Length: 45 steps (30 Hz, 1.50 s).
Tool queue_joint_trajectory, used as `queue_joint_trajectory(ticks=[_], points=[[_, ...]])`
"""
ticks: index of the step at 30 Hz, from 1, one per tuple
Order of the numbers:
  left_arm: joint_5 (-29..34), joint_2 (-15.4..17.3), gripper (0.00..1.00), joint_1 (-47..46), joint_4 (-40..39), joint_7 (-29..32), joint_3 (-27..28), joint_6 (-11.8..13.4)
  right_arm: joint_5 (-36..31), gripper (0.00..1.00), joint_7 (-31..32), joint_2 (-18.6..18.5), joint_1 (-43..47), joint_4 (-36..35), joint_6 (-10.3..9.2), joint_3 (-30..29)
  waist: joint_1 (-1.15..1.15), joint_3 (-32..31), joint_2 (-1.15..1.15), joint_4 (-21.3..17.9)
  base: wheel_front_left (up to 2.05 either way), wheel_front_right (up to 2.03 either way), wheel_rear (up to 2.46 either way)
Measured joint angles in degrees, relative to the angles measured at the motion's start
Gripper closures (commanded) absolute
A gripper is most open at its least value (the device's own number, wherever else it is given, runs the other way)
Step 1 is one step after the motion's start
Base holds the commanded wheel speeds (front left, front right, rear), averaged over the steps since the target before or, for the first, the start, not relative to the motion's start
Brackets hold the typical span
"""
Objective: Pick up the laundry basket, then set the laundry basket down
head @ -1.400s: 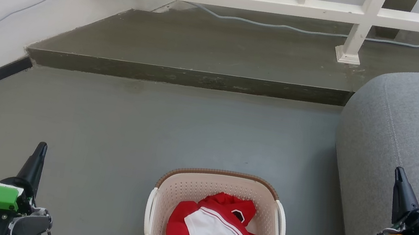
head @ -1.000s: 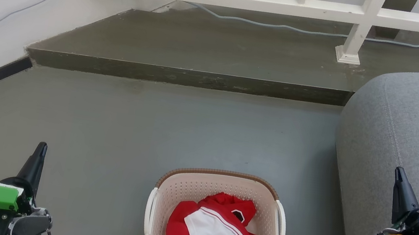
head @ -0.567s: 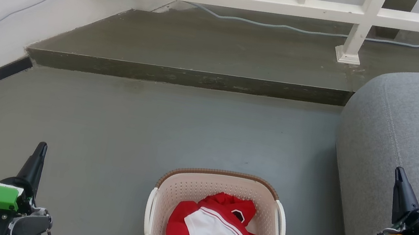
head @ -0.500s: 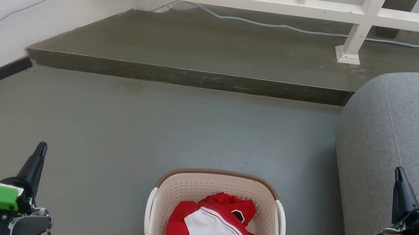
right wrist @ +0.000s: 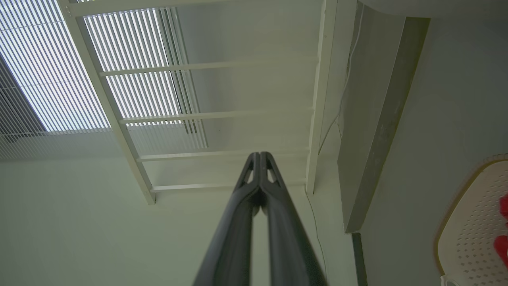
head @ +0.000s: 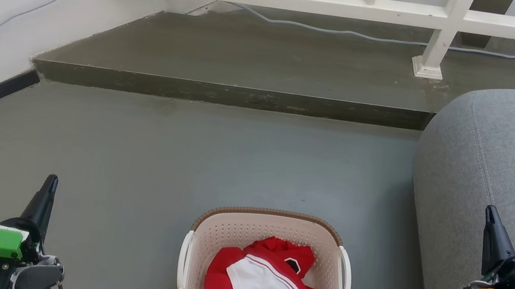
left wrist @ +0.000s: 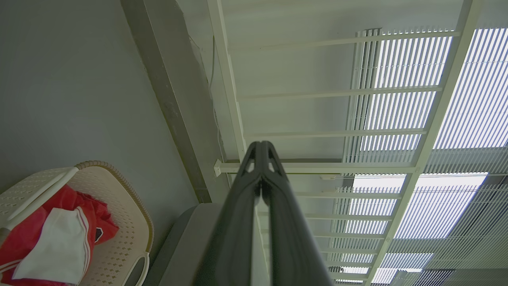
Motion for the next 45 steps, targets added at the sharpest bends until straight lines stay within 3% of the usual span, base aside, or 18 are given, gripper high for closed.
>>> queue_joint_trajectory(ticks=[5,6,7,8,9,27,45], points=[[0.0,0.0,1.0,0.01,0.05,0.0,-0.02,0.01,0.0,1.0,0.0,0.02,0.01,0.05,-0.01,0.0,0.0,0.0,0.0,0.0,0.0,0.0,0.0],[0.0,-0.05,0.0,0.18,0.52,-0.01,-0.14,0.05,0.02,0.0,0.0,0.1,0.23,0.44,-0.15,0.04,0.0,0.0,0.0,0.0,0.0,0.0,0.0],[0.0,-0.22,1.0,0.55,1.11,-0.01,-0.31,0.08,0.02,1.0,0.0,0.31,0.65,1.08,-0.24,0.04,0.0,0.0,0.0,0.0,0.0,0.0,0.0],[0.0,-0.48,1.0,1.07,1.78,-0.01,-0.43,0.09,0.02,1.0,0.0,0.64,1.31,1.67,-0.25,0.05,0.0,0.0,0.0,0.0,0.0,0.0,0.0],[0.0,-0.81,0.0,1.63,2.49,-0.01,-0.54,0.1,0.02,0.0,0.0,1.03,1.96,2.35,-0.25,0.04,0.0,0.0,0.0,0.0,0.0,0.0,0.0],[1.9,-1.34,0.0,2.59,1.57,-2.35,-1.48,0.11,-2.4,0.0,-2.24,1.48,3.07,1.31,-0.25,2.25,0.0,0.17,0.0,-0.06,0.0,0.0,0.0],[11.68,0.79,0.0,2.4,-0.71,-6.69,-5.59,0.1,-10.81,0.0,-6.22,-0.2,2.01,-0.07,-0.25,7.14,0.0,0.3,0.0,-0.28,0.0,0.0,0.0]])
